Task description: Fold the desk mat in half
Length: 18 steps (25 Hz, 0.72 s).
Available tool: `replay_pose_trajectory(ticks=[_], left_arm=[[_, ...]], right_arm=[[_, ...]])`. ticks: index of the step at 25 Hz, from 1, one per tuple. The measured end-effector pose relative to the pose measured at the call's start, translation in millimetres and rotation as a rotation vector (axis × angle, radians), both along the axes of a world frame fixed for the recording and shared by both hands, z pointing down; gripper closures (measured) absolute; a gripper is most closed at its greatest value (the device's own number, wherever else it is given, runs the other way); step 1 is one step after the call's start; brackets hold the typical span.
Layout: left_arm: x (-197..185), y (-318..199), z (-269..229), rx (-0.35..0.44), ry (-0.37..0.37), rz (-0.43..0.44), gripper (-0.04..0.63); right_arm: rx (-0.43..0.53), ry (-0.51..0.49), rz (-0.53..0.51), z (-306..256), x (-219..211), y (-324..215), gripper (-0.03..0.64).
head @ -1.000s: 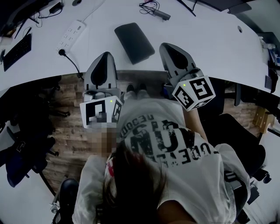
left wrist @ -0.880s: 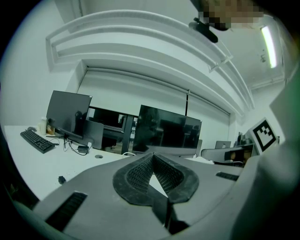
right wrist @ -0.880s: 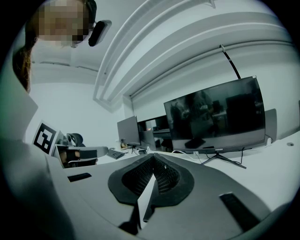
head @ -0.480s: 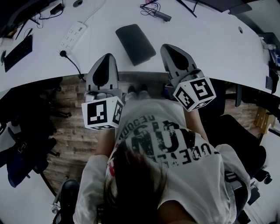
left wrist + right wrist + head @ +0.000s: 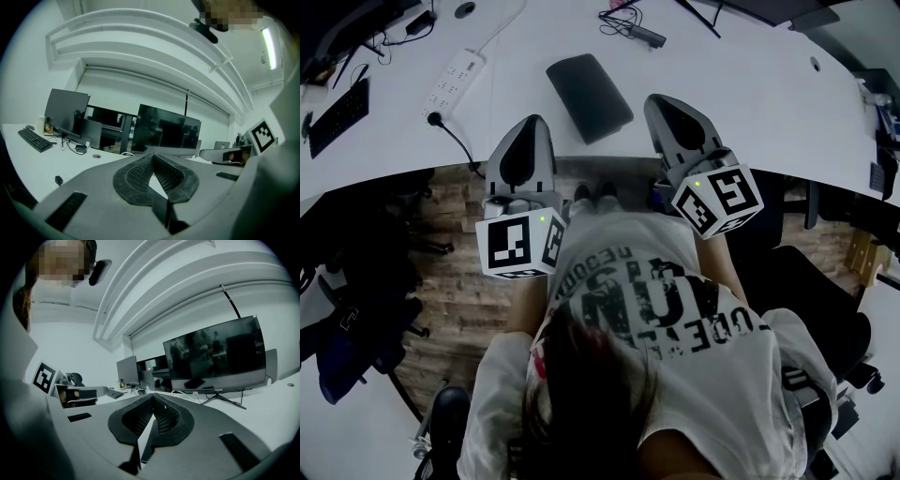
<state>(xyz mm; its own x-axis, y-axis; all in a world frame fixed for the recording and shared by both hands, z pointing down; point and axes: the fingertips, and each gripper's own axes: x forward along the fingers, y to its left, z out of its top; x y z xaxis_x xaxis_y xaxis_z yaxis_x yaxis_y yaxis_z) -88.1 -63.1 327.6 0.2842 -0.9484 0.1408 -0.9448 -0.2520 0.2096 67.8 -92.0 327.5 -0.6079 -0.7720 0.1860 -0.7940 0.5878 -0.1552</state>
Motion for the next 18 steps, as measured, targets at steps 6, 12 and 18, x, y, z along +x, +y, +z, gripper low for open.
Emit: replay_pose_trajectory(ticks=[6,12,18], left_arm=[[0.2,-1.9,1.1,-0.001,-0.002,0.004,0.594],[0.1,-3.8,0.4,0.002,-0.002,0.005,0.594],[1.0,-6.2,-0.6,0.005,-0.001,0.005,0.594]], right_arm=[[-0.004,0.000,0.007,1.8,2.0,-1.6,0.623],[-0.001,0.002,0.008,1.4,3.1,-4.2,0.623],[0.002,0.004,0.011,-0.5,4.7,-7.7,0.623]])
